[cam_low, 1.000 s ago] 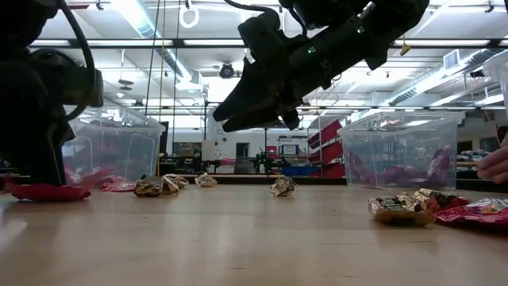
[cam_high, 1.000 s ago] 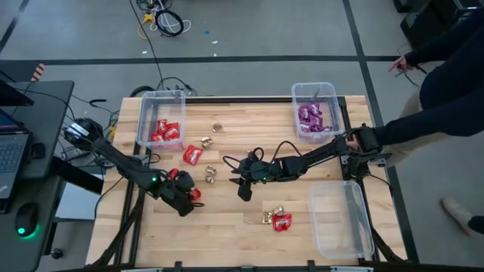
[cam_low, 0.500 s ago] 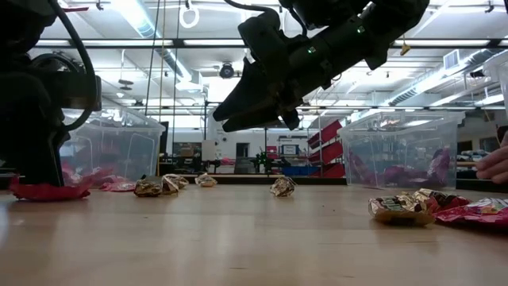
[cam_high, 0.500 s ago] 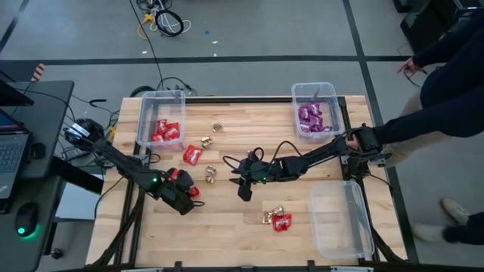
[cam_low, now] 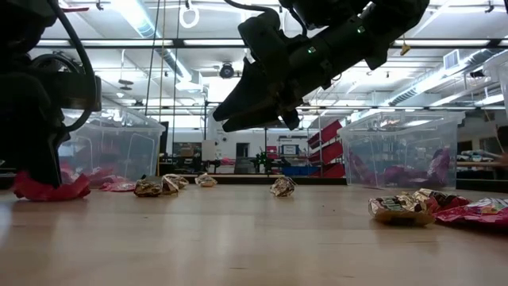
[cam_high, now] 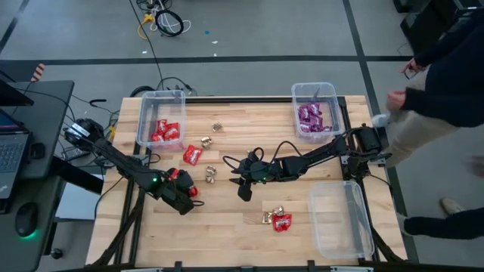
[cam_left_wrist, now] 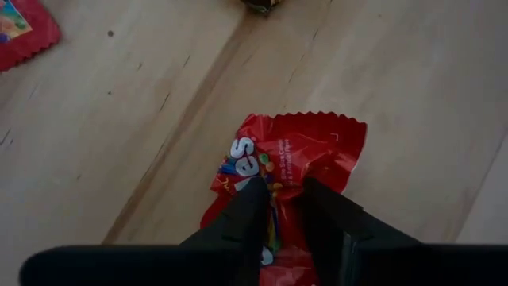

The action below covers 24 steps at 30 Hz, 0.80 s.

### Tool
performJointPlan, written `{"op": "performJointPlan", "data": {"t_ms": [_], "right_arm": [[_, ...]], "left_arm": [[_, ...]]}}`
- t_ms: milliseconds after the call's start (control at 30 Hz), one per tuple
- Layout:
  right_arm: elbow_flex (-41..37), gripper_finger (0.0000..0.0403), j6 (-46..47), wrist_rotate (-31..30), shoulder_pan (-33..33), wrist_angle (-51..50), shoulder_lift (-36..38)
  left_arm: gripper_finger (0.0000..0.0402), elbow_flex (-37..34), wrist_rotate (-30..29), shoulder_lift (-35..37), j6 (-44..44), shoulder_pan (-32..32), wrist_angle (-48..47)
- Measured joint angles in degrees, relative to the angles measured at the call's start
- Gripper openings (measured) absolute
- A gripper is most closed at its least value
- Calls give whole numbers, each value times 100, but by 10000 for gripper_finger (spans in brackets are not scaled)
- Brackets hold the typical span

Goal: Sort candy
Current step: Put the red candy into the top left transparent bin

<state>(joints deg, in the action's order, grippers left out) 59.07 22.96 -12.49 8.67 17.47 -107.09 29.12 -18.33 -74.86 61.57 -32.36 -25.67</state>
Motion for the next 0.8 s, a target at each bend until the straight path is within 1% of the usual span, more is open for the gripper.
{"op": "performJointPlan", "data": {"t_ms": [233, 800], "right_arm": [[0, 151, 0, 0, 0, 0, 0], [0, 151, -20, 0, 0, 0, 0]], "left_arm": [[61, -4, 39, 1, 1, 0, 55], [59, -15, 151, 294, 0, 0, 60]]}}
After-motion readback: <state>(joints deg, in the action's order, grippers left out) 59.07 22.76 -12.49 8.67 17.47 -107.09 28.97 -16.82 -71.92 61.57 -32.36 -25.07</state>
